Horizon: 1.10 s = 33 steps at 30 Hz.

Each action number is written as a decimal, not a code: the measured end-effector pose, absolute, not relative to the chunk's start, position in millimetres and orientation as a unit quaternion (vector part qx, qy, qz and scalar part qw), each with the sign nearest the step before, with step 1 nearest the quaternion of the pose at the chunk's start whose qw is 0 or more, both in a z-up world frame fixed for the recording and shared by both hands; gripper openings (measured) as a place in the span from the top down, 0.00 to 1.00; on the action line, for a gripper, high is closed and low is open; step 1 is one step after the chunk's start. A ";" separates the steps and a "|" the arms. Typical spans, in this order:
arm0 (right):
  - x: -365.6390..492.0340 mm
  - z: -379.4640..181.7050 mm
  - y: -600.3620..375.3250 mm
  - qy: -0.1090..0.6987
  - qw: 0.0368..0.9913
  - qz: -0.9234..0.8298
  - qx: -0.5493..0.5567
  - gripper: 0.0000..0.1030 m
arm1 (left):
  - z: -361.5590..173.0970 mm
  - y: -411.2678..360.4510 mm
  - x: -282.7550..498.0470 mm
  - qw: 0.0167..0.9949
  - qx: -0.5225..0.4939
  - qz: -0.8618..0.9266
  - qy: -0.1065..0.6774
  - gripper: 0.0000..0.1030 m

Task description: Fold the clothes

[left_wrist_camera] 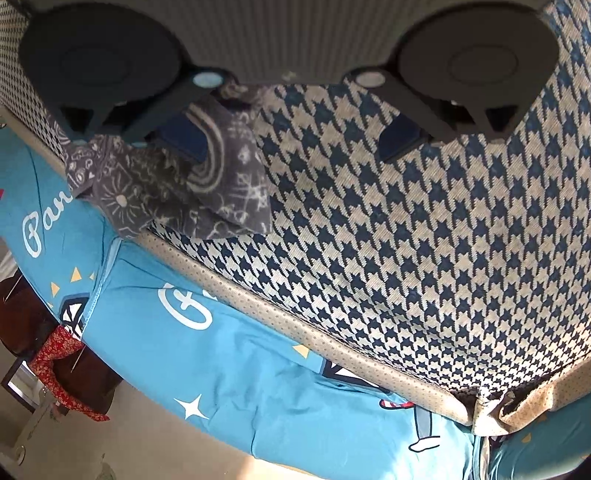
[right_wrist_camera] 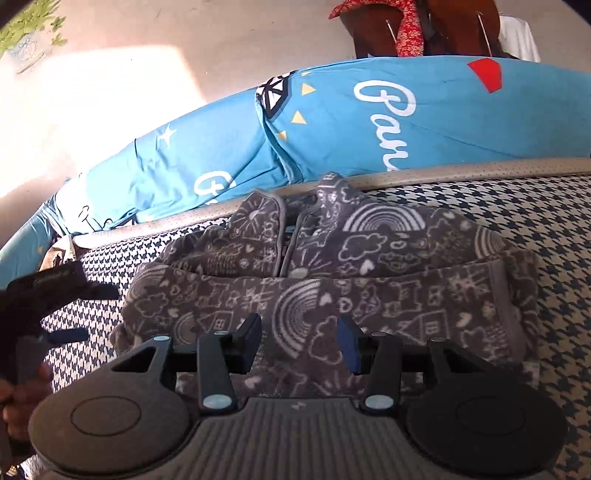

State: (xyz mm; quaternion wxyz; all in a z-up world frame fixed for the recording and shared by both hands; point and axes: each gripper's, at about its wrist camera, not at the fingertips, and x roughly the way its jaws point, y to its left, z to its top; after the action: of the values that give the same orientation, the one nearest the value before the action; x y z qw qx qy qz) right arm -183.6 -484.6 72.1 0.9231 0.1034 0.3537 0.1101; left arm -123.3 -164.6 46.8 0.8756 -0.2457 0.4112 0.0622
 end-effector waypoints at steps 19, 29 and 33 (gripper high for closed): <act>-173.2 66.0 -483.4 0.371 0.916 0.107 0.113 0.56 | 30.7 -161.4 -68.1 0.861 -0.264 0.023 0.435 0.44; -170.0 61.3 -478.7 0.376 0.913 0.107 0.112 0.56 | 45.7 -181.1 -50.2 0.883 -0.227 -0.007 0.411 0.82; -171.2 62.6 -471.6 0.370 0.913 0.130 0.110 0.56 | 57.3 -196.1 -43.3 0.899 -0.190 -0.030 0.394 0.82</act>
State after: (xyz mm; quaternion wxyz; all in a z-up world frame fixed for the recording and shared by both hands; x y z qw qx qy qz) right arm -171.2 -471.6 62.6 0.9133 0.1096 0.3703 0.1295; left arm -43.3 -196.1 57.3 0.8987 -0.1904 0.3939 -0.0305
